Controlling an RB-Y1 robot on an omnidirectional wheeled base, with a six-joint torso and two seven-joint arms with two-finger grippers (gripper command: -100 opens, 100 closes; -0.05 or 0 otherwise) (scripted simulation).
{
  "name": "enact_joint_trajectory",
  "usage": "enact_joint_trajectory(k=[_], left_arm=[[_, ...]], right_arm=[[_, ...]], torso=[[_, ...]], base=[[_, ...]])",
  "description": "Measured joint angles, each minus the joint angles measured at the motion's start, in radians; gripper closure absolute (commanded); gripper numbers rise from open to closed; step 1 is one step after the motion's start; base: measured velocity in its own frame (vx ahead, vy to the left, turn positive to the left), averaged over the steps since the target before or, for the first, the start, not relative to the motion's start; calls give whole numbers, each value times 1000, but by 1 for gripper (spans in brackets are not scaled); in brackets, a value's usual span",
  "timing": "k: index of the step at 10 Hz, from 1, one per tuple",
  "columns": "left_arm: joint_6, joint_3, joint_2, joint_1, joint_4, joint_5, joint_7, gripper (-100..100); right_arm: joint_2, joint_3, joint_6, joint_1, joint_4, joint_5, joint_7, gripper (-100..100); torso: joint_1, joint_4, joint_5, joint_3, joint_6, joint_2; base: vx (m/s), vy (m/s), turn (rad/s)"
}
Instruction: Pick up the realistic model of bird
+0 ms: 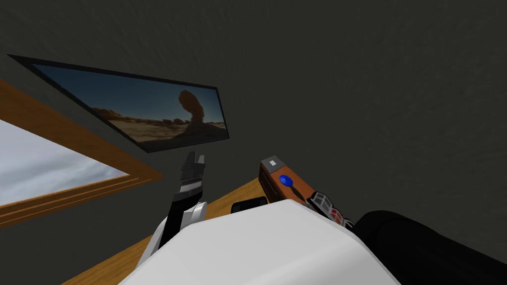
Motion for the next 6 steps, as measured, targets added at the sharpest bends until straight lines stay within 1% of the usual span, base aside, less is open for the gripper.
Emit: enact_joint_trajectory(k=[1,2,3,4,5,6], left_arm=[[0,0,0,0,0,0,0,0],[0,0,0,0,0,0,0,0],[0,0,0,0,0,0,0,0],[0,0,0,0,0,0,0,0],[0,0,0,0,0,0,0,0],[0,0,0,0,0,0,0,0]], right_arm=[[2,-12,-8,2,30,11,9,-100],[-3,-24,-17,3,65,25,16,-100],[-2,-31,-14,0,98,46,26,-100],[-4,-36,-8,11,117,66,34,-100],[3,-45,-11,4,143,78,43,-100],[15,-57,-19,5,172,95,57,-100]], torso=[[0,0,0,0,1,0],[1,0,0,0,0,0],[1,0,0,0,0,0],[0,0,0,0,0,0],[1,0,0,0,1,0],[2,0,0,0,1,0]], base=[[24,-37,224],[24,-48,360],[35,-53,369],[35,-42,134],[30,-32,221],[30,-39,344]])
